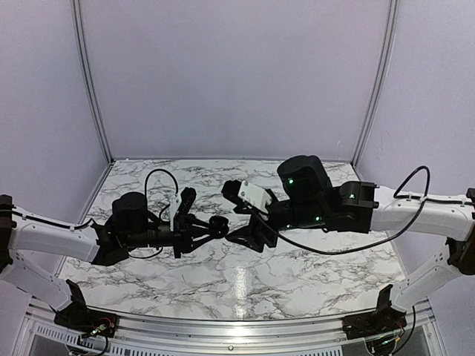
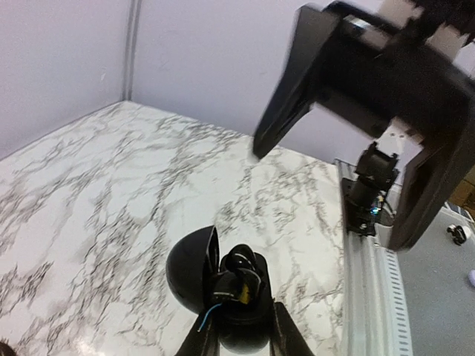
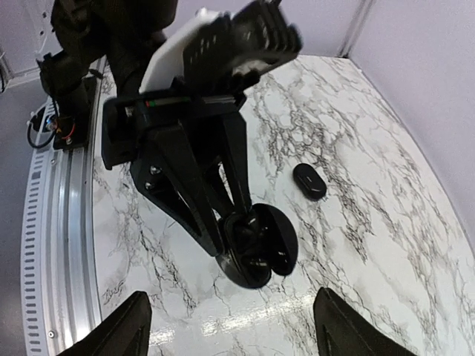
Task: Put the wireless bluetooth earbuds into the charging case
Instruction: Place the charging case with the earbuds at the center of the board.
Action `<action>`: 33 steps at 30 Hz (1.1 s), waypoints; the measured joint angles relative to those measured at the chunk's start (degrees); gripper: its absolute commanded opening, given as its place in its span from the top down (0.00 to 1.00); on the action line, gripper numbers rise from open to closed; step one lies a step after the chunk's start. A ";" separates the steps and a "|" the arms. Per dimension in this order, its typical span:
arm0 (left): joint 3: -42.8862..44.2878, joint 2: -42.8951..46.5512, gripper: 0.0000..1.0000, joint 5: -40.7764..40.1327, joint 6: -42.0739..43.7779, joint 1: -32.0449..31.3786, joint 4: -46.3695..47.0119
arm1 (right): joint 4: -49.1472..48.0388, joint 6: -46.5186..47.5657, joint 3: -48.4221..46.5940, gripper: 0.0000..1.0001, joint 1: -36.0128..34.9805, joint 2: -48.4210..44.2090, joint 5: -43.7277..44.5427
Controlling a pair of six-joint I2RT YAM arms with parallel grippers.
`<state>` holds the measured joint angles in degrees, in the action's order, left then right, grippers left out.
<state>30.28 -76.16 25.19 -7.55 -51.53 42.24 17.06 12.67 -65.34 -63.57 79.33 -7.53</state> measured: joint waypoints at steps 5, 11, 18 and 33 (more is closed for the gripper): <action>1.90 -4.52 1.00 -7.89 -2.58 4.42 -4.83 | -2.16 -2.49 1.16 0.16 4.11 -4.22 1.49; 8.70 -7.41 1.00 -23.06 -3.67 11.69 -15.69 | -4.42 -4.35 3.87 0.15 5.90 -8.24 2.54; 22.58 -16.87 1.00 -46.58 -2.89 14.91 -33.42 | -4.61 -5.25 5.73 0.14 5.90 -8.20 2.49; 28.11 -27.96 1.00 -61.75 -0.35 15.87 -50.05 | -5.51 -5.62 8.83 0.12 5.95 -9.57 2.47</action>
<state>58.39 -104.12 -36.56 -7.90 -35.66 -7.81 11.55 7.05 -56.51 -57.63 69.76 -5.06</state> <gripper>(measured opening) 0.222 0.872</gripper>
